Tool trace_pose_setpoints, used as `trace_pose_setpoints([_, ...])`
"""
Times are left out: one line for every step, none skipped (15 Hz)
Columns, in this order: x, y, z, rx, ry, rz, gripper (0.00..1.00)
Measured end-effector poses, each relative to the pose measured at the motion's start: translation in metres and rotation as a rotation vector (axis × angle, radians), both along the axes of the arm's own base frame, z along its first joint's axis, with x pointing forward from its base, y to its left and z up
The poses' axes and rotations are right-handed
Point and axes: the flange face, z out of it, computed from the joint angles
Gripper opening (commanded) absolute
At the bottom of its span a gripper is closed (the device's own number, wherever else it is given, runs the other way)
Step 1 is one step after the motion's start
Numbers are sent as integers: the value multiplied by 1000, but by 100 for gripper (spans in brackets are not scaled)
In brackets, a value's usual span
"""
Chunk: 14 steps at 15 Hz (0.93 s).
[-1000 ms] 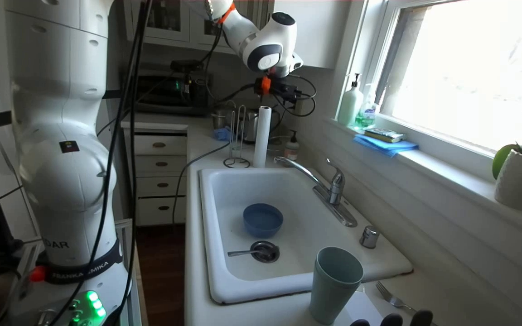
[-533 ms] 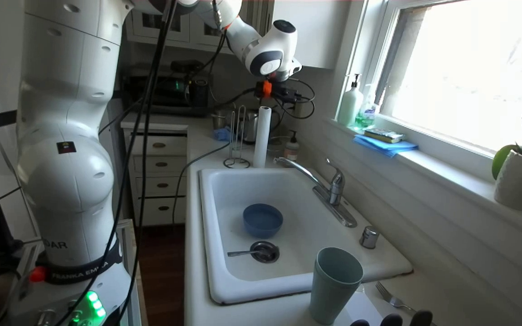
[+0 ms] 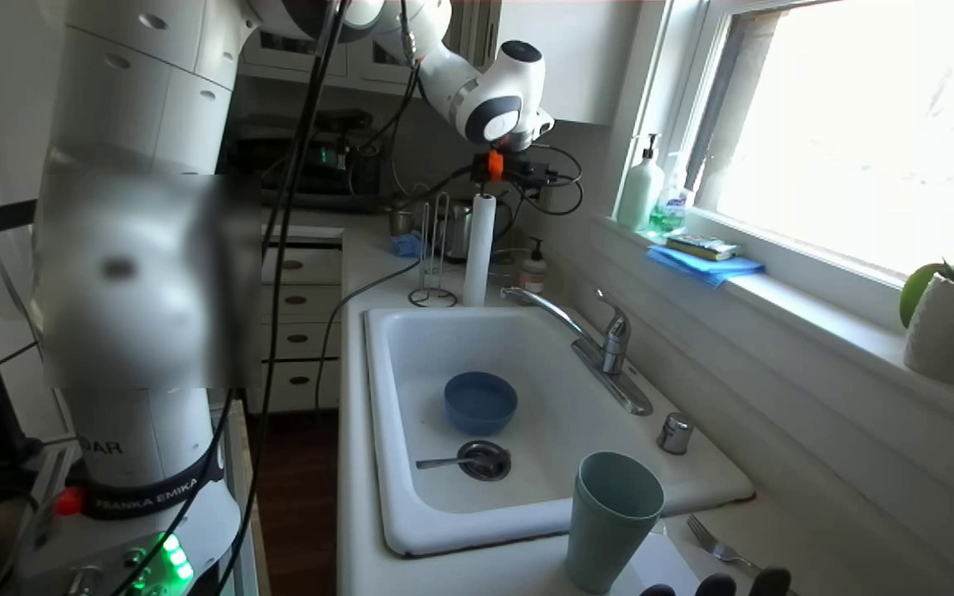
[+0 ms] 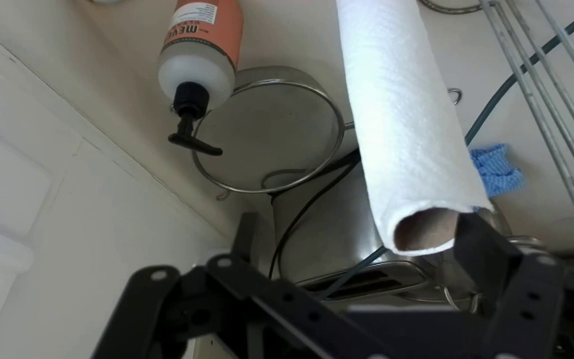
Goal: Put the paper towel on the paper towel holder
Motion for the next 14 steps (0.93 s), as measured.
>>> trace_pose_setpoints([2, -2, 0, 1, -1, -3, 100])
trace_pose_setpoints([3, -2, 0, 3, -3, -6, 100])
trace_pose_setpoints([5, -2, -1, 6, -5, -7, 100])
trace_pose_setpoints([6, -1, -1, 10, -8, -8, 100])
trace_pose_setpoints([7, 0, -2, 15, -12, -9, 100])
trace_pose_setpoints([8, 2, -2, 21, -17, -9, 100])
trace_pose_setpoints([9, 4, -3, 26, -18, -8, 100])
trace_pose_setpoints([10, 6, -5, 30, -17, -6, 75])
trace_pose_setpoints([11, 8, -7, 33, -15, -4, 72])
trace_pose_setpoints([11, 10, -9, 35, -12, -2, 66])
trace_pose_setpoints([12, 12, -11, 37, -8, 0, 57])
trace_pose_setpoints([13, 13, -13, 38, -5, 1, 50])
trace_pose_setpoints([14, 14, -16, 39, -1, 2, 44])
trace_pose_setpoints([14, 14, -17, 39, 2, 3, 36])
